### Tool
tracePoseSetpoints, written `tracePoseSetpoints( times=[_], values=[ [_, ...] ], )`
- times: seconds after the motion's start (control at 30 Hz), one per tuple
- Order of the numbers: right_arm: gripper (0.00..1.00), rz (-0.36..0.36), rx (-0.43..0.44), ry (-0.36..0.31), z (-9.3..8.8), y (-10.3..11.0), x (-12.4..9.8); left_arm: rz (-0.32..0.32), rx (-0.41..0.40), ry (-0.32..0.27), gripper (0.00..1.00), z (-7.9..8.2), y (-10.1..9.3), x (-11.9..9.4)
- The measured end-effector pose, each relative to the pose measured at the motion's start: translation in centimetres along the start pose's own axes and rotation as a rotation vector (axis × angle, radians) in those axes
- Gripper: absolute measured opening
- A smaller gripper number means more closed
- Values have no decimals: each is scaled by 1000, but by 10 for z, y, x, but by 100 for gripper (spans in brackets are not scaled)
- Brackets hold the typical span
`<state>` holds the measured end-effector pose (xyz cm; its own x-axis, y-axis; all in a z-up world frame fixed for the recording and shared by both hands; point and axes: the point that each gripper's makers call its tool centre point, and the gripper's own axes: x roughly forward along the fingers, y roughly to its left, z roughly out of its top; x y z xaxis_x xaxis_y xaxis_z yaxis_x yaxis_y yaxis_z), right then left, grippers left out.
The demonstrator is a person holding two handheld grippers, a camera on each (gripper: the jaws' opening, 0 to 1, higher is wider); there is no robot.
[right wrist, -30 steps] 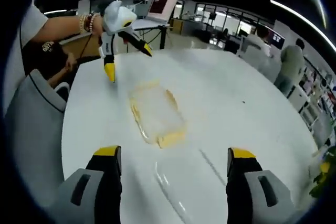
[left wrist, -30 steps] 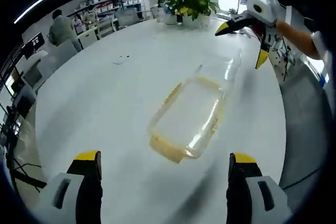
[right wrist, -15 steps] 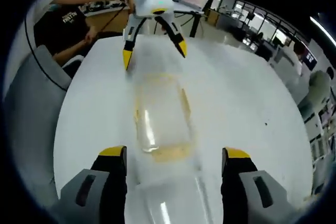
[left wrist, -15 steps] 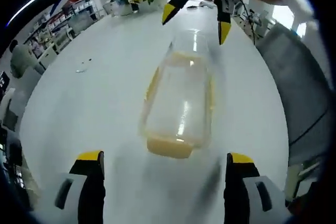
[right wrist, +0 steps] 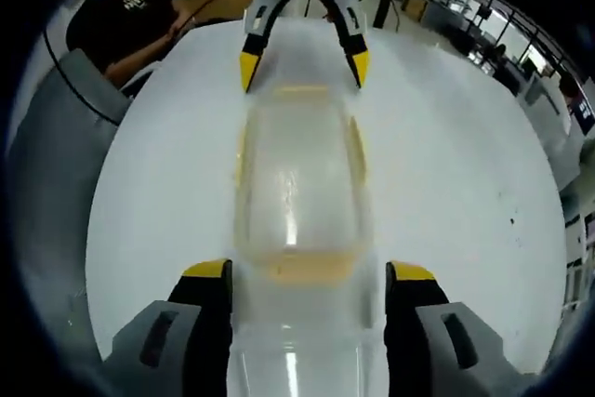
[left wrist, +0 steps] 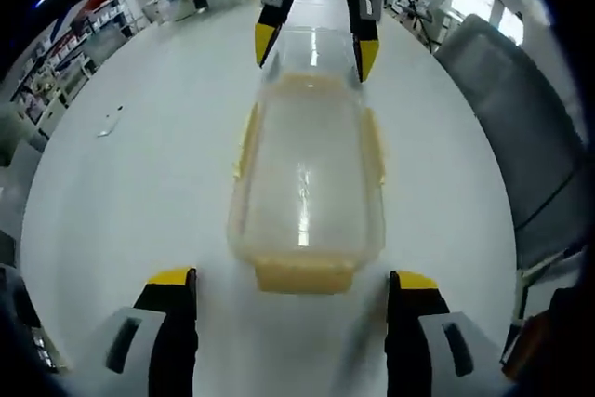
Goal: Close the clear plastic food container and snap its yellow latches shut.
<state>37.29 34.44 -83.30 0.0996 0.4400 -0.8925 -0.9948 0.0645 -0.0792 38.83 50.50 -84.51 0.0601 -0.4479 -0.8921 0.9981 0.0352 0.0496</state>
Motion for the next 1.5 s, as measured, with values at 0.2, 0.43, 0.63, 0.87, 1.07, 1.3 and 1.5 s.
tracePoseSetpoints(
  times=[0.2,0.43,0.63,0.87,1.07,1.3,1.5],
  values=[
    [58,25,-10,13,-4,-1,9,-30,6,-7,73,3,-1,3],
    [50,43,-20,25,-5,-3,9,-44,30,-3,67,7,-3,5],
    [46,51,-48,46,-2,2,10,-47,36,4,62,9,-6,5],
    [44,52,-50,85,-3,1,12,-49,40,11,56,10,-9,5],
    [38,58,-46,128,-6,2,13,-44,26,32,48,7,-10,3],
    [37,59,-43,144,-7,2,13,-41,11,51,34,5,-9,1],
    [36,66,-36,137,-7,2,13,-40,5,58,34,6,-10,0]
  ],
)
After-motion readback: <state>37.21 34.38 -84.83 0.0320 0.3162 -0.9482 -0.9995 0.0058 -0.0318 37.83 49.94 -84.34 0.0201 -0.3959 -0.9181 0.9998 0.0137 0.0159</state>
